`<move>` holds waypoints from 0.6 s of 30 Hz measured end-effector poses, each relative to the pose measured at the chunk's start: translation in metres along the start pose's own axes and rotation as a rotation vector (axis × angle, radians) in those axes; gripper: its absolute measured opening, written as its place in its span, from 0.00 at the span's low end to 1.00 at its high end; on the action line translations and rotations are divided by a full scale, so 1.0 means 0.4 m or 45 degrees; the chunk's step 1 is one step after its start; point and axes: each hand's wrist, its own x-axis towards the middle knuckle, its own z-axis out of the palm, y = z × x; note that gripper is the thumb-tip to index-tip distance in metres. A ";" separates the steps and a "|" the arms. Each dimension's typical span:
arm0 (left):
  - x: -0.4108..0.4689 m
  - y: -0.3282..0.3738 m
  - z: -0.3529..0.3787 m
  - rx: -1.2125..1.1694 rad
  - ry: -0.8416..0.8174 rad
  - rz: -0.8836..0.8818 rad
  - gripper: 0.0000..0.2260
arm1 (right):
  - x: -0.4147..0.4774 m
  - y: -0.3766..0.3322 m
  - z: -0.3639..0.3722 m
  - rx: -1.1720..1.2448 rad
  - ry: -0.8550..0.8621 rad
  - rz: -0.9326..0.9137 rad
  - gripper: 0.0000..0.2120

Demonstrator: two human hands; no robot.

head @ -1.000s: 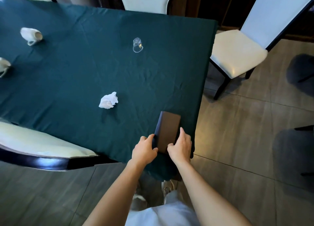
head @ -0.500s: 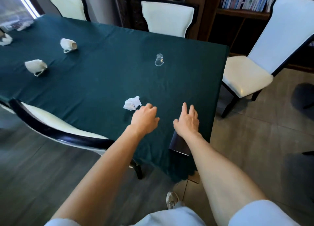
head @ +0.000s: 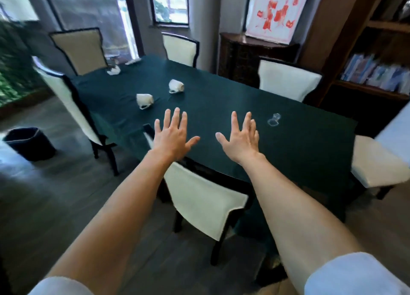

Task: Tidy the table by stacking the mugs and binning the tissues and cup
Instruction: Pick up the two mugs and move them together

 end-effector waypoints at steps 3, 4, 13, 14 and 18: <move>-0.042 -0.168 -0.042 -0.017 0.073 -0.103 0.42 | 0.001 -0.142 0.035 -0.036 0.005 -0.133 0.42; -0.055 -0.220 -0.052 -0.025 0.095 -0.140 0.43 | 0.003 -0.187 0.047 -0.059 0.009 -0.178 0.42; -0.096 -0.567 -0.036 -0.029 0.077 -0.425 0.42 | 0.095 -0.500 0.181 -0.098 -0.009 -0.425 0.43; -0.087 -0.595 -0.029 -0.019 0.066 -0.441 0.42 | 0.114 -0.523 0.199 -0.089 -0.017 -0.437 0.43; -0.013 -0.701 -0.011 0.013 0.025 -0.492 0.42 | 0.213 -0.612 0.263 -0.073 -0.041 -0.474 0.43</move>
